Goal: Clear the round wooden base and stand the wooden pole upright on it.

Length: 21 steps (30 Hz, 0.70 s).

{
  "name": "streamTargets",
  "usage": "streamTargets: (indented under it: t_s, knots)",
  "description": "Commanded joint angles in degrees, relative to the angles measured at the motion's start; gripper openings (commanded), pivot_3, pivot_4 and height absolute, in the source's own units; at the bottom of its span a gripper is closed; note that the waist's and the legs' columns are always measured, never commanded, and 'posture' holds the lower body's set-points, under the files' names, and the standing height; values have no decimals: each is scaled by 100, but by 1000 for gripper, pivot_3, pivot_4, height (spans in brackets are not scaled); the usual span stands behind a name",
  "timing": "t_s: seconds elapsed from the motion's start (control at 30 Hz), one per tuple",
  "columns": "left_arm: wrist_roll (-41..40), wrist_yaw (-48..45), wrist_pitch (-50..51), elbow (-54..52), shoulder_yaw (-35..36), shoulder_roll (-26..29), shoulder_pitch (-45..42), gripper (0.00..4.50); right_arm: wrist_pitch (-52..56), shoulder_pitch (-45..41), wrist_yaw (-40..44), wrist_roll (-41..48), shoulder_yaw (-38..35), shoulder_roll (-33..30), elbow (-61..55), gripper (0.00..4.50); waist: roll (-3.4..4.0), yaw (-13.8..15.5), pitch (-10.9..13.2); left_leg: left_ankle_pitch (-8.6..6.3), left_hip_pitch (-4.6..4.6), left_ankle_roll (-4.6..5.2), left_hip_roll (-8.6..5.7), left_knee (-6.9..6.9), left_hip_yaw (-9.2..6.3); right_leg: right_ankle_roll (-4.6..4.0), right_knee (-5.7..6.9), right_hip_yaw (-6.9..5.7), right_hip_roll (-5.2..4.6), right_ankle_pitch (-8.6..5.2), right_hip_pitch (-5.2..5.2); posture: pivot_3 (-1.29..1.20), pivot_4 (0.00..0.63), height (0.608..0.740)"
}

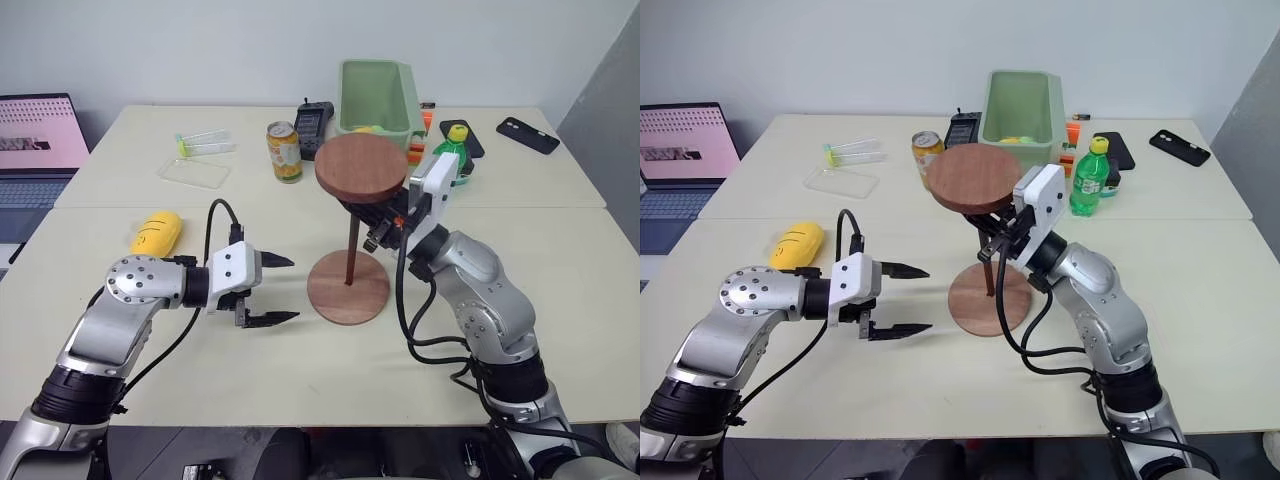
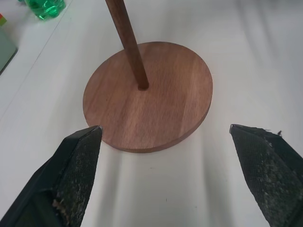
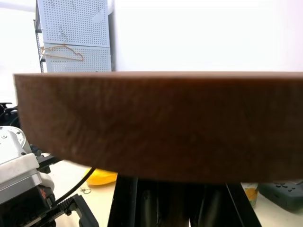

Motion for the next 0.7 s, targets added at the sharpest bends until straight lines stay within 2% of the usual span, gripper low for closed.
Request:
streamTargets:
  t_s: [0.03,0.7]
  knots:
    - [5,-50,-166,4,52,-1,-26,4500,-125,29,61,-136,69,40,49,274,0,0,0,0,0,0,0,0,0,0,0,0,0,0,0,0,150,740]
    - [58,-27,-78,-55,-12,-106,-142,4500,254,249,242,-76,168,-139,-181,274,-3,3,-4,1,8,-1,0,2,0,0,16,1,0,0,2,0,150,740]
